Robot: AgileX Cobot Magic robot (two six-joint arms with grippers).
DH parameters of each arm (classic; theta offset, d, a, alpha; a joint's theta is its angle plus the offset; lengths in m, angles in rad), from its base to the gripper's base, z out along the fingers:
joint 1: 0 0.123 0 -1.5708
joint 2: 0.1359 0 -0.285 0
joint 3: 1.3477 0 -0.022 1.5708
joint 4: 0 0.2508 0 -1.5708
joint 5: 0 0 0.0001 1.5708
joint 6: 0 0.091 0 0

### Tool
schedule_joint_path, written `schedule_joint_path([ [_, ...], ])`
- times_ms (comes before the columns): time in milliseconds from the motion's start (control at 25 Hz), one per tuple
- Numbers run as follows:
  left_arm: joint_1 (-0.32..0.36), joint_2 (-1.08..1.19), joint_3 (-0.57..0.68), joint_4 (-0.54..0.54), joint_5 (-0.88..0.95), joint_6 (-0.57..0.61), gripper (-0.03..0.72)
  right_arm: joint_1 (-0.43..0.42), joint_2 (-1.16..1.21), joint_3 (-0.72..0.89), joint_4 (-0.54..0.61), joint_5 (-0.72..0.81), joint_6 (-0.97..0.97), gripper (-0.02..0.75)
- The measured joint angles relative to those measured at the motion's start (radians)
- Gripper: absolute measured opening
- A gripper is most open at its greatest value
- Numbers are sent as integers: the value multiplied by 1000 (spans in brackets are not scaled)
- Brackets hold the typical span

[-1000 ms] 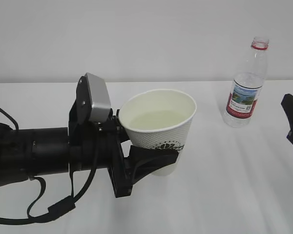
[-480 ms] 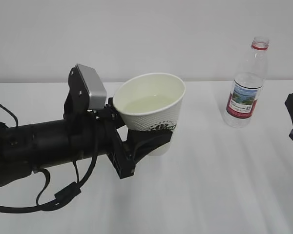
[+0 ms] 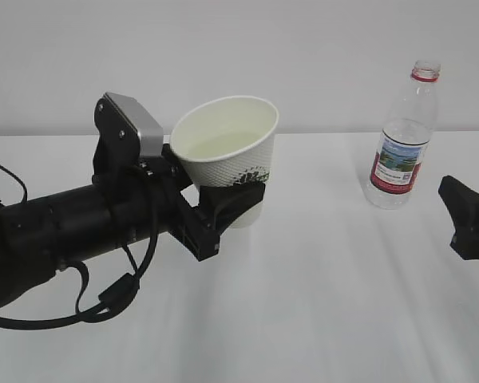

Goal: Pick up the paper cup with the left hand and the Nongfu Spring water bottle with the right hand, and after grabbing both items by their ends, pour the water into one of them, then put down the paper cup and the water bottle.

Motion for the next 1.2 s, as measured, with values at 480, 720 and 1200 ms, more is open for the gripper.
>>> schedule_joint_path([
  [480, 96, 0, 0, -85, 0, 62, 492, 0, 4, 0, -1, -2, 0, 554],
  [720, 191, 0, 0, -96, 0, 63, 492, 0, 4, 0, -1, -3, 0, 554],
  [1200, 336, 0, 0, -122, 2, 63, 492, 0, 4, 0, 5, -4, 0, 554],
])
